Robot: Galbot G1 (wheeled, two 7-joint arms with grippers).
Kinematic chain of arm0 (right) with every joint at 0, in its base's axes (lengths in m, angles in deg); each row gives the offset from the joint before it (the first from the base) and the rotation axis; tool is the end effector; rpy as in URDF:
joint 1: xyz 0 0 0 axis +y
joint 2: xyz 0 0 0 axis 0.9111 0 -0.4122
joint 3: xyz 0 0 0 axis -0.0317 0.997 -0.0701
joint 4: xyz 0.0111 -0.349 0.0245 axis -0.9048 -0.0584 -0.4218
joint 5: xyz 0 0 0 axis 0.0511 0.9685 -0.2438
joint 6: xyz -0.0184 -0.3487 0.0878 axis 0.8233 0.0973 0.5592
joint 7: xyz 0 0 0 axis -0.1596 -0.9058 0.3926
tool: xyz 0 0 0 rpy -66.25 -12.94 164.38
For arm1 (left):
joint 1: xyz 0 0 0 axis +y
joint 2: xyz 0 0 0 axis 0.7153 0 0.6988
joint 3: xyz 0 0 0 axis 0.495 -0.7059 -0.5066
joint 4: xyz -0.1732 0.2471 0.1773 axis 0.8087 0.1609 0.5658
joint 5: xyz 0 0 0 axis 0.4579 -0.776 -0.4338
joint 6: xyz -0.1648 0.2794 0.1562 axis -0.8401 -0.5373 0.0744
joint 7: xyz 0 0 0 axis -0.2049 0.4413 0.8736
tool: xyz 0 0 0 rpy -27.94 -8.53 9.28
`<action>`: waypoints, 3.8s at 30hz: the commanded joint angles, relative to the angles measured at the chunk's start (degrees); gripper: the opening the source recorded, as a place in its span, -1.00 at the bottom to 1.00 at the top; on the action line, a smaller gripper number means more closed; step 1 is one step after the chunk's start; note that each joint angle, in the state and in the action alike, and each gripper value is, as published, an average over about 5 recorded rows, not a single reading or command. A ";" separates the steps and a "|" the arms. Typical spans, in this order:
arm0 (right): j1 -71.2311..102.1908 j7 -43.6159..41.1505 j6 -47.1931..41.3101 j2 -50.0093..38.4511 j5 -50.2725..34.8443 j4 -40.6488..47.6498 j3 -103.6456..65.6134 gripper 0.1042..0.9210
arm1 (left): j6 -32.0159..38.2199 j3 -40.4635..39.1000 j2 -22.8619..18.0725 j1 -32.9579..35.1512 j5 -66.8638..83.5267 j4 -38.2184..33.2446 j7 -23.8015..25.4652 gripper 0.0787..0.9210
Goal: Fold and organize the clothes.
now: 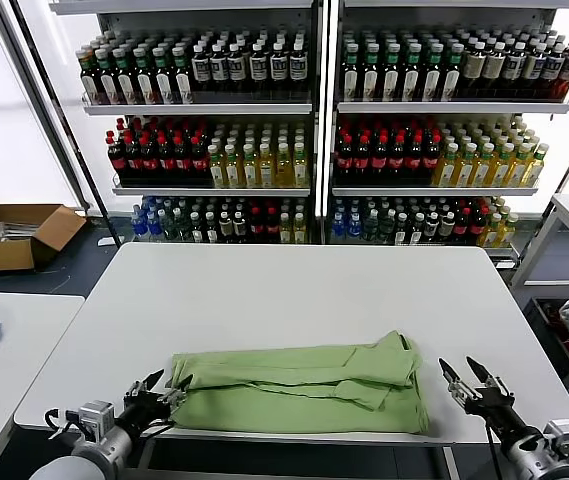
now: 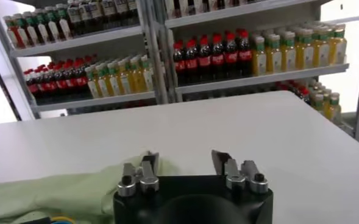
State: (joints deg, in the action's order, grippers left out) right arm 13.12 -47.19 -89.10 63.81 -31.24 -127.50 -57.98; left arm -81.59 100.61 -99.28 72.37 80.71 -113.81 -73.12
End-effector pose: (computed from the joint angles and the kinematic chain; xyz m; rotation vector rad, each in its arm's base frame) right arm 0.1747 -0.1800 -0.2783 0.2156 -2.8491 -0.1799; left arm 0.2064 0.0885 -0.2753 -0.2426 -2.5766 -0.0139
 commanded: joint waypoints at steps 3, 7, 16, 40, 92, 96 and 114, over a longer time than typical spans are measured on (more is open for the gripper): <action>1.86 -2.35 2.85 -0.35 -0.69 0.15 -2.89 0.73 | 0.83 -3.00 -5.89 0.36 -3.18 3.27 -5.44 0.64; 1.33 -2.25 2.72 -0.73 -0.90 -0.04 -2.59 0.76 | 0.85 -3.43 -6.55 0.72 -3.43 2.90 -5.79 0.73; -0.28 -1.67 2.28 -1.51 -1.08 -0.26 -1.39 0.76 | 1.42 -5.04 -6.14 1.41 -3.40 2.94 -4.24 0.20; -2.83 -0.50 2.58 -2.56 -5.29 -2.32 -2.59 0.76 | 4.49 16.30 7.26 -7.65 5.62 12.02 3.17 -0.96; -5.12 1.09 1.52 0.09 -0.81 -3.84 2.74 0.76 | 0.40 -28.06 -6.45 -17.53 -1.19 2.81 0.61 -0.96; -5.27 1.07 1.38 0.29 -0.64 -4.09 3.25 0.76 | 0.07 -27.87 -8.15 -17.59 -0.25 1.64 0.27 -0.86; -4.87 0.16 2.00 0.88 -0.50 -3.29 3.51 0.76 | 0.37 -2.12 4.04 -17.84 5.38 5.64 4.14 0.36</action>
State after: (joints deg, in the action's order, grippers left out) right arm 8.02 -46.89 -87.26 64.61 -31.79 -130.93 -54.49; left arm -80.54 82.04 -101.67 56.25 83.31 -116.91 -70.36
